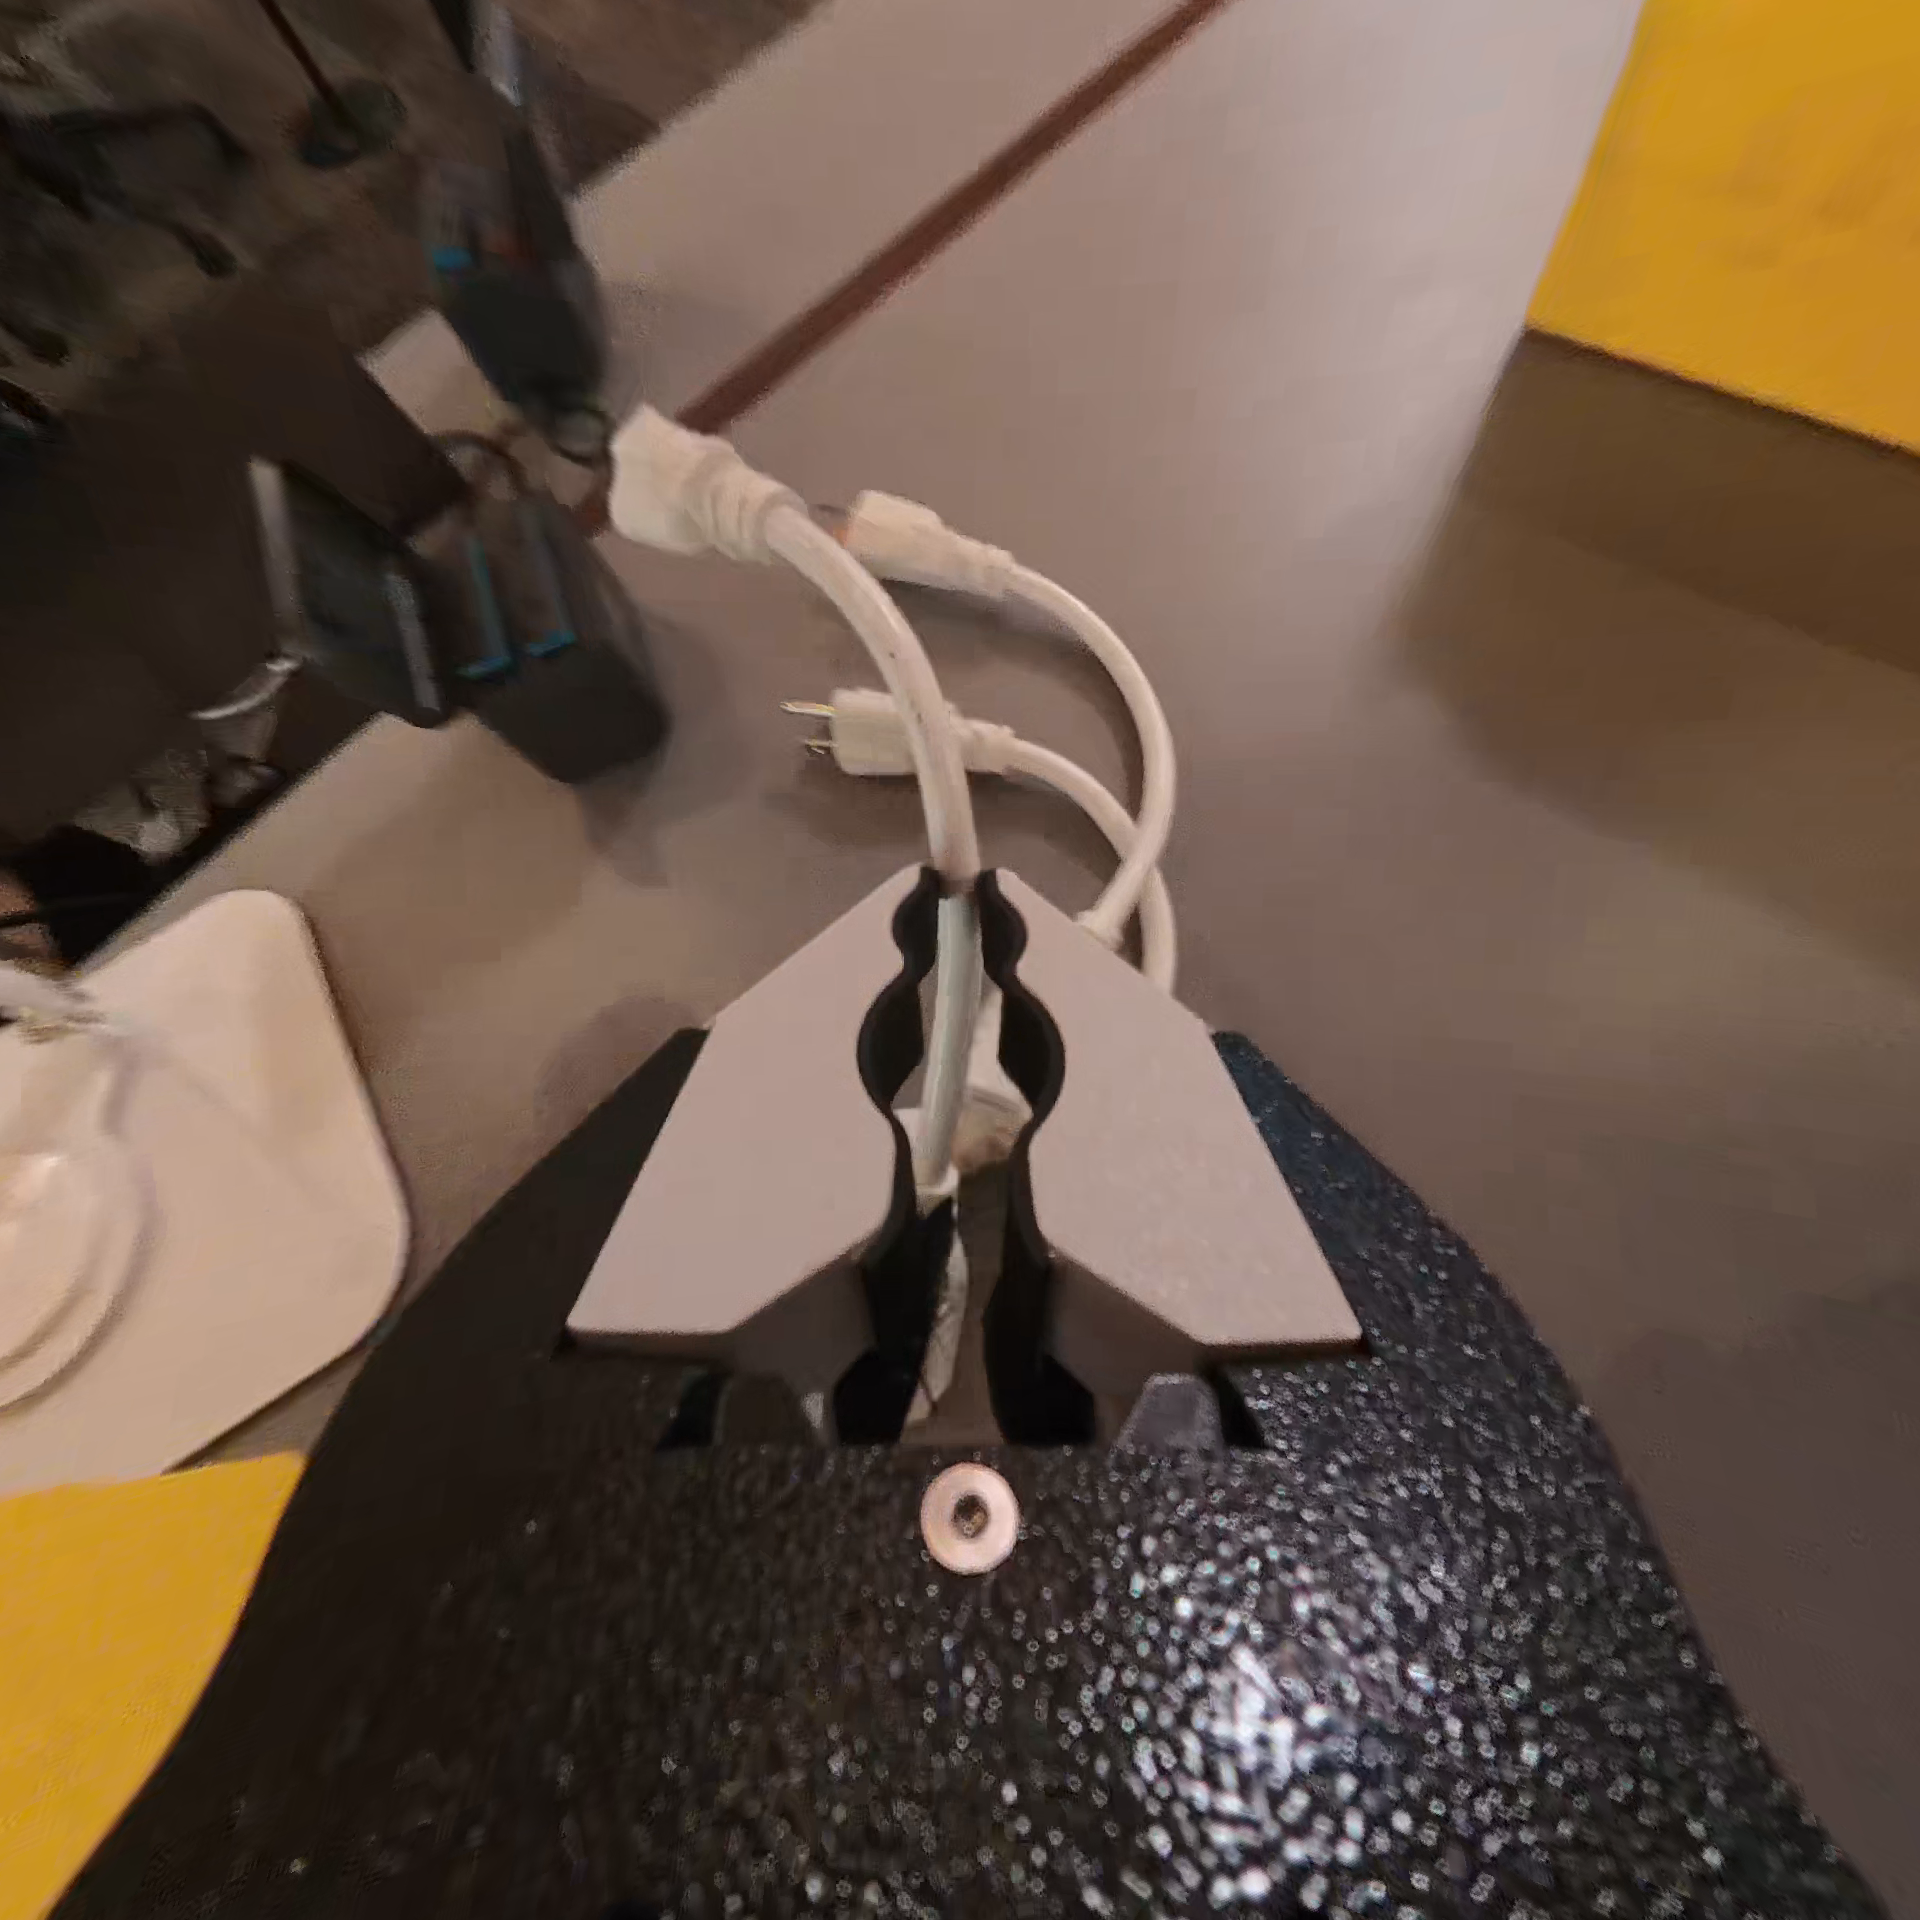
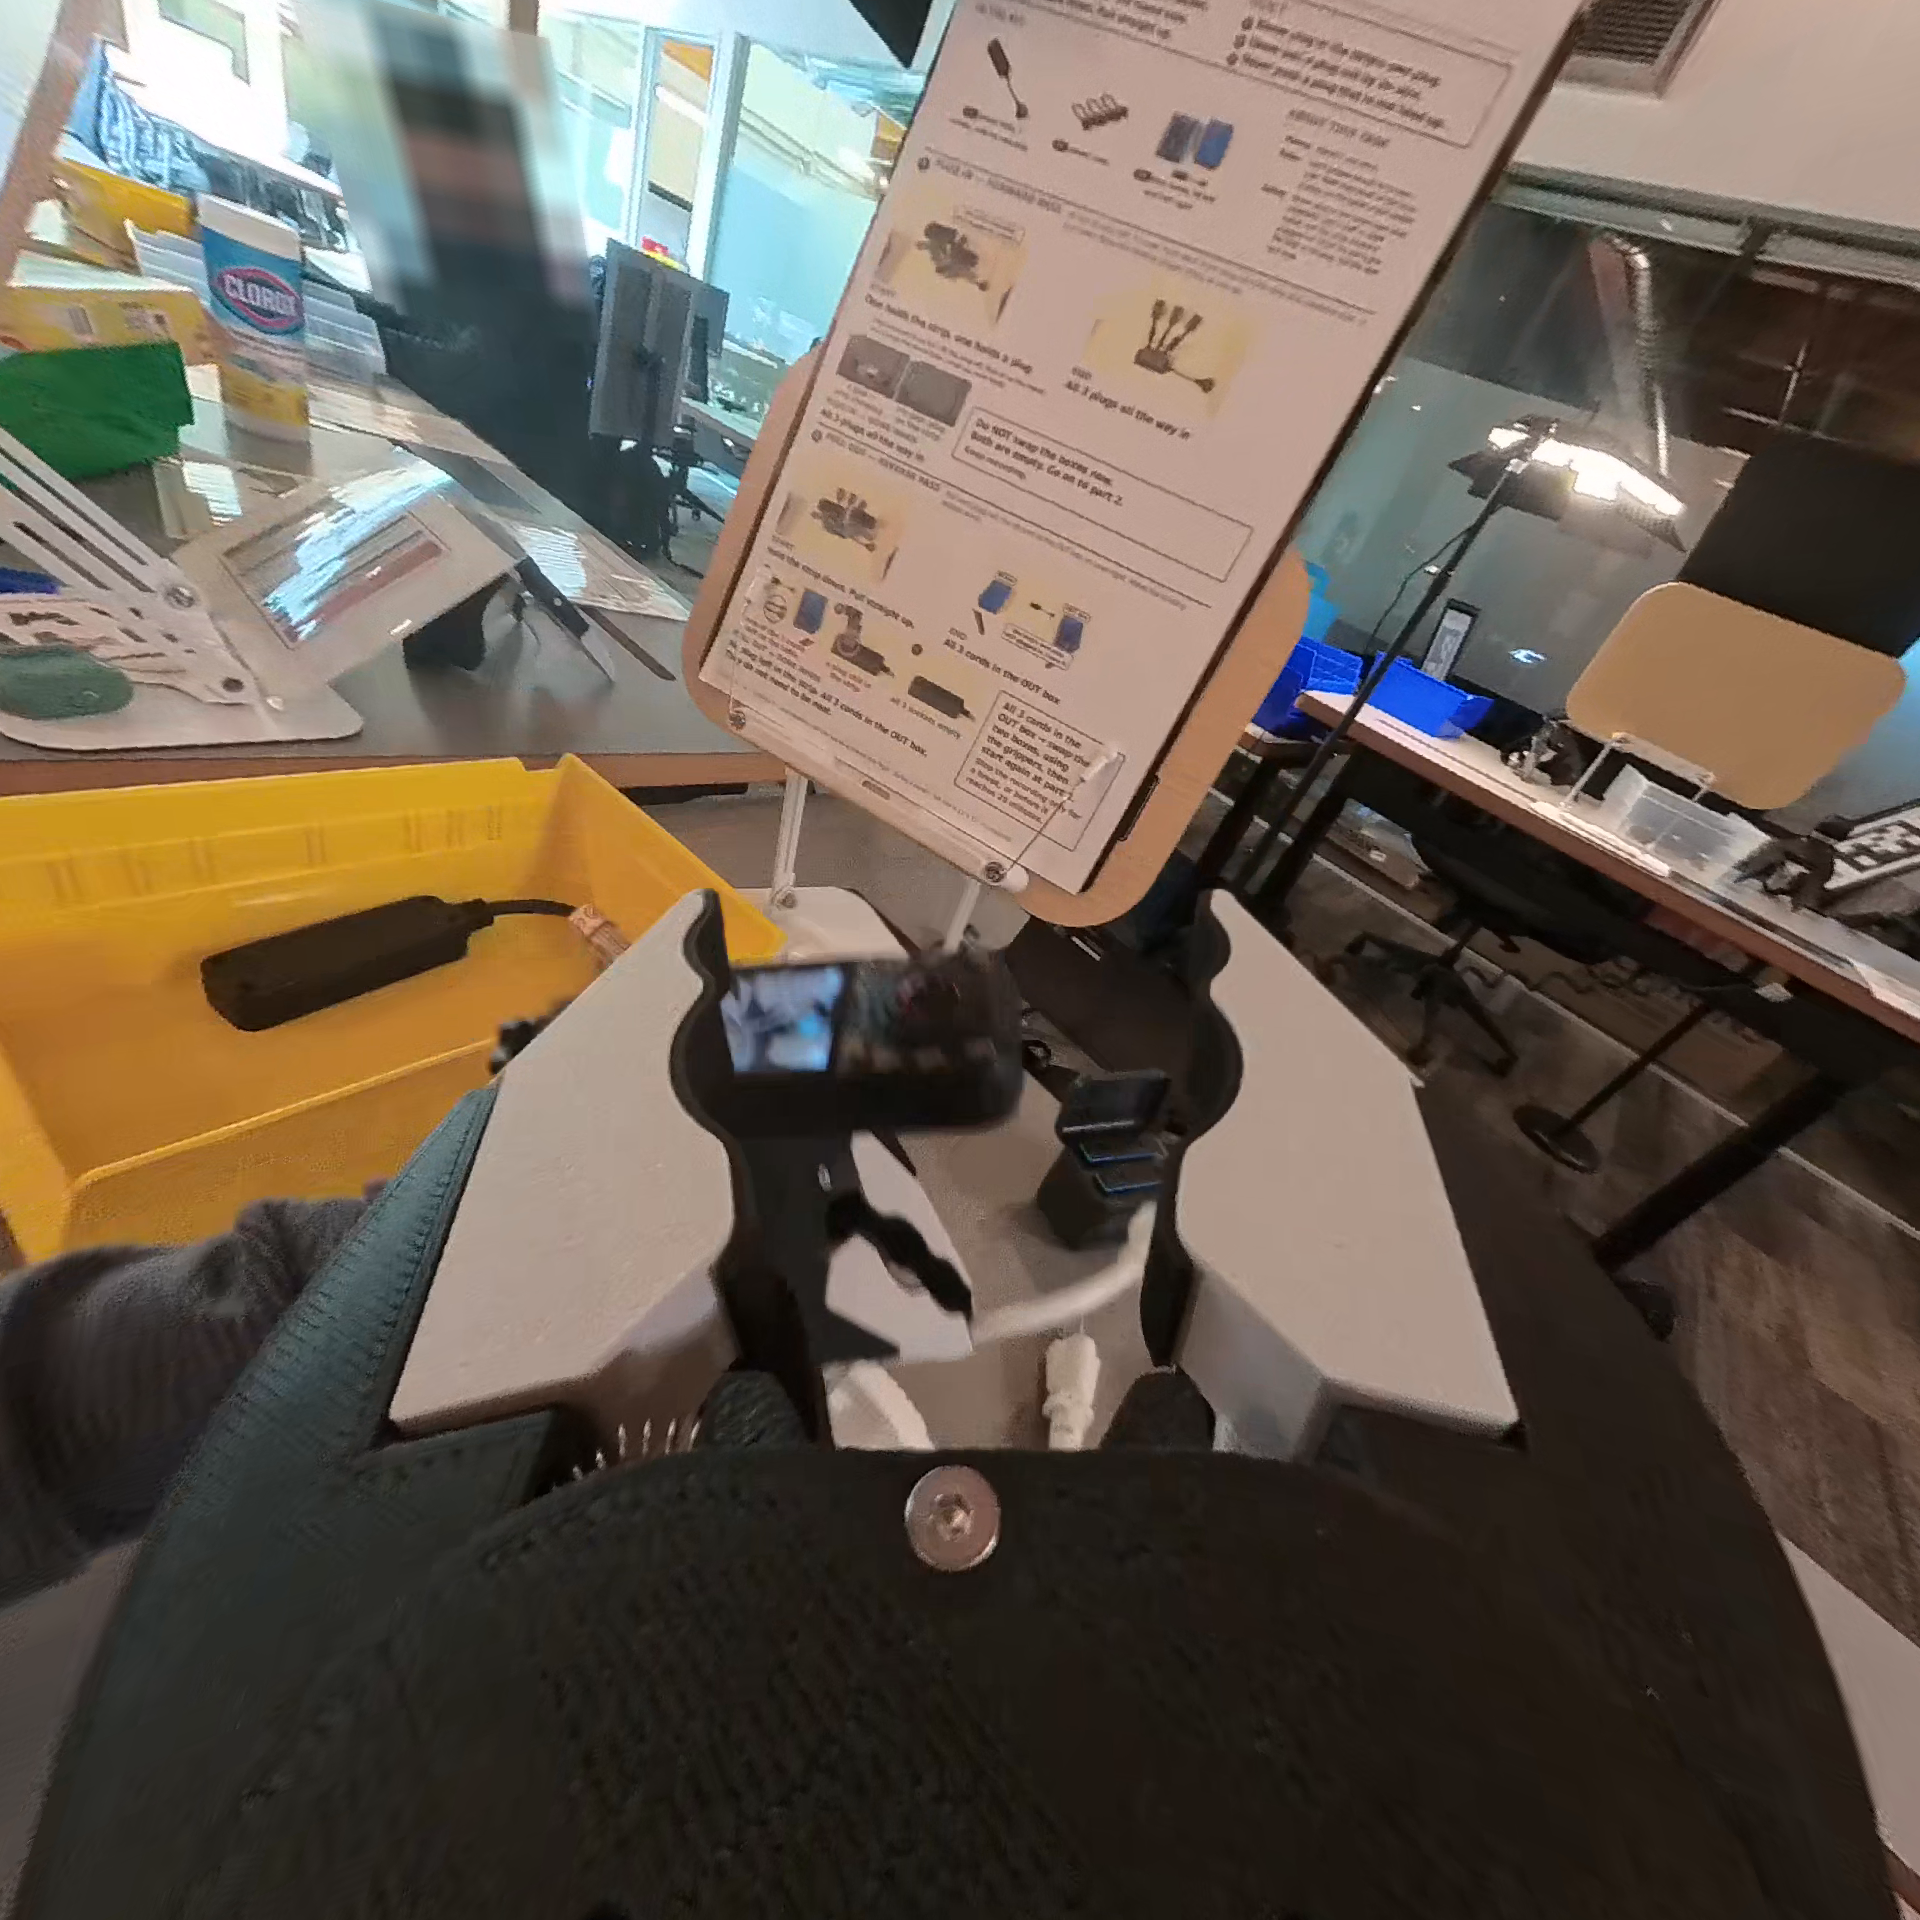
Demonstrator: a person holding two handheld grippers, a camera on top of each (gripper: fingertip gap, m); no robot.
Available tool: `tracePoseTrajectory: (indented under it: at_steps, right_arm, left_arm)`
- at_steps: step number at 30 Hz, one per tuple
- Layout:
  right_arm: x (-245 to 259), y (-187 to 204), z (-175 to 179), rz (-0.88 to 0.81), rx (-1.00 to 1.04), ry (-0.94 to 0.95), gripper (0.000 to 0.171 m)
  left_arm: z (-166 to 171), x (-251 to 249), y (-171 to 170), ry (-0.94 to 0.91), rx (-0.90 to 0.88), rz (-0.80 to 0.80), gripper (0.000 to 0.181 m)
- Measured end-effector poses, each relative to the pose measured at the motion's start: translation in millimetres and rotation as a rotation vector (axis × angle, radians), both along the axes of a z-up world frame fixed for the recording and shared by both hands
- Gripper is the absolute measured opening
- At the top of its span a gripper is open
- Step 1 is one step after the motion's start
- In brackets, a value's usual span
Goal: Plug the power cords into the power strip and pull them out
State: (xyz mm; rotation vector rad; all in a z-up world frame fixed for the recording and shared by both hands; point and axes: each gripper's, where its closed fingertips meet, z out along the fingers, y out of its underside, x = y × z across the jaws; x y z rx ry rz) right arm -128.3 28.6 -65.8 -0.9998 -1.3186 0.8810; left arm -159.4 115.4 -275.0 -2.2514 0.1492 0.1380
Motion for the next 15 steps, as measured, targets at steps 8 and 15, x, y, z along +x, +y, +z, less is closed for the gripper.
tracePoseTrajectory:
  at_steps: [8, 15]
  right_arm:
    - [-9.5, -28.8, -10.2, 0.074, 0.040, -0.040, 0.088]
    - [13.2, -25.2, 8.3, 0.115, -0.019, 0.005, 0.089]
  left_arm:
    - [-28.4, 10.9, -2.3, -0.075, -0.005, 0.039, 0.014]
    - [39.7, 21.8, -72.0, -0.107, 0.282, 0.065, 0.027]
